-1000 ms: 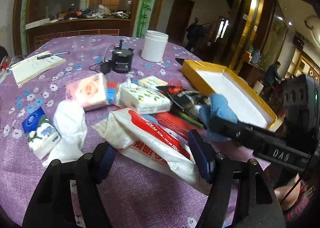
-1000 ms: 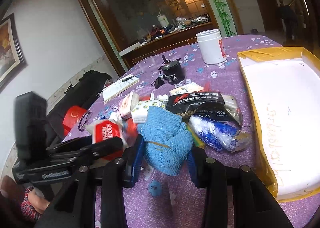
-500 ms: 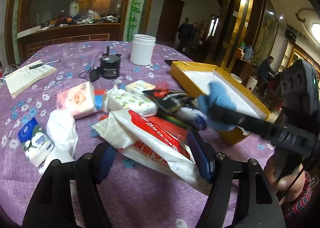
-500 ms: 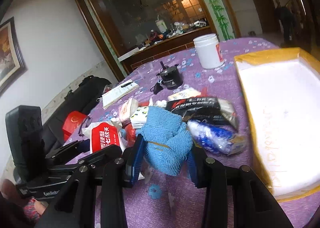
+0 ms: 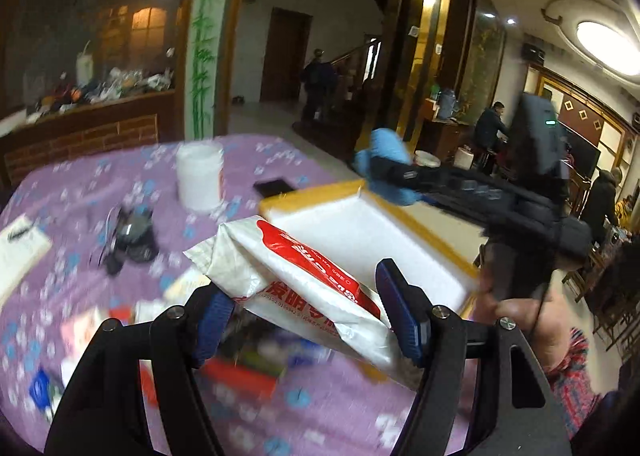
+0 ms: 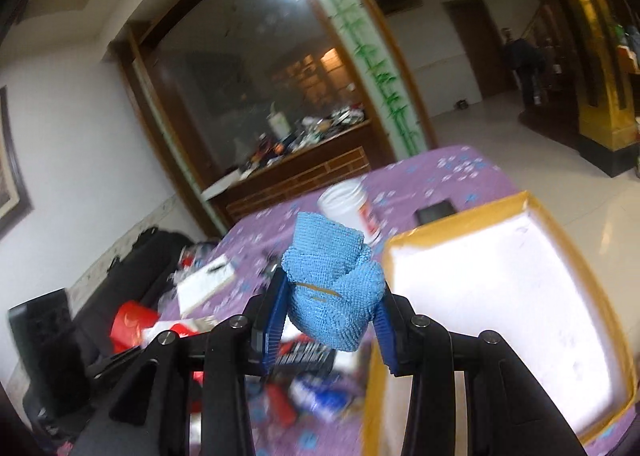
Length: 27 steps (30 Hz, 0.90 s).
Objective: Organize soft objects
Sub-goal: 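Carry the blue towel and white-and-red bag into the white box, release both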
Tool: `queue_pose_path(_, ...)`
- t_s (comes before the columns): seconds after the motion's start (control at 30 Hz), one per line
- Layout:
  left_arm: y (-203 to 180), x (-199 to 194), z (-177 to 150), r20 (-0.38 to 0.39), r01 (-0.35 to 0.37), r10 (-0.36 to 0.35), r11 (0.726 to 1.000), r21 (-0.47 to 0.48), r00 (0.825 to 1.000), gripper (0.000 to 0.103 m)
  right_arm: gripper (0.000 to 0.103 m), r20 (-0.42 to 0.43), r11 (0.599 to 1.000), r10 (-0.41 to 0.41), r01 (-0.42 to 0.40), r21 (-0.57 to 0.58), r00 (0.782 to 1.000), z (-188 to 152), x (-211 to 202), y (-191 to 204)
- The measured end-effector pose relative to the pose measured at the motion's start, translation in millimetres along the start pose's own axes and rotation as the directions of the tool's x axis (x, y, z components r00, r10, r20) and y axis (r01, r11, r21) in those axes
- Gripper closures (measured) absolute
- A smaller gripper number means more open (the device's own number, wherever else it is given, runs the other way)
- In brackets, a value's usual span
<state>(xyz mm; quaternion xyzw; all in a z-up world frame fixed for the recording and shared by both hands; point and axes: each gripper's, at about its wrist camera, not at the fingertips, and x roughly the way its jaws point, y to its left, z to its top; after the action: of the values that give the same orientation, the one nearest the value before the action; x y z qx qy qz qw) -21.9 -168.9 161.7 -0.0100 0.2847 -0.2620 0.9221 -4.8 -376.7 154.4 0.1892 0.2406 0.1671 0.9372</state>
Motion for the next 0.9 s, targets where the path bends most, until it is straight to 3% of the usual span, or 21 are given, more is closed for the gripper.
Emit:
queue_pose_path(0.13,-14,26,37,0.007,0.020,-0.020,1.000,0.019,1.000,0.033,0.063,0.045,0.999,-0.027,0.025,0.039,0.999,34,15,-13)
queue_pose_path(0.27,-22,72,47,-0.033,0.033,-0.033,0.999,0.025,0.999,0.033,0.062,0.064,0.992,-0.109,0.105,0.067,0.992,64,35,-34)
queue_pose_path(0.43,-14,155,39,-0.162,0.043,-0.045,0.999,-0.015,0.986,0.033,0.062,-0.074,0.985,-0.136,0.143,0.097,0.988,61,72,-88)
queue_pose_path(0.57,-5,197,28,-0.255,0.029,-0.049,0.996,-0.080,0.966,0.034,0.062,-0.197,0.972,-0.179,0.204,0.116,0.964,48,100,-115)
queue_pose_path(0.9,-3,214,10,-0.295,-0.008,-0.022,0.995,-0.101,0.955,0.033,0.062,-0.317,0.946,-0.272,0.313,0.086,0.909,28,137,-126)
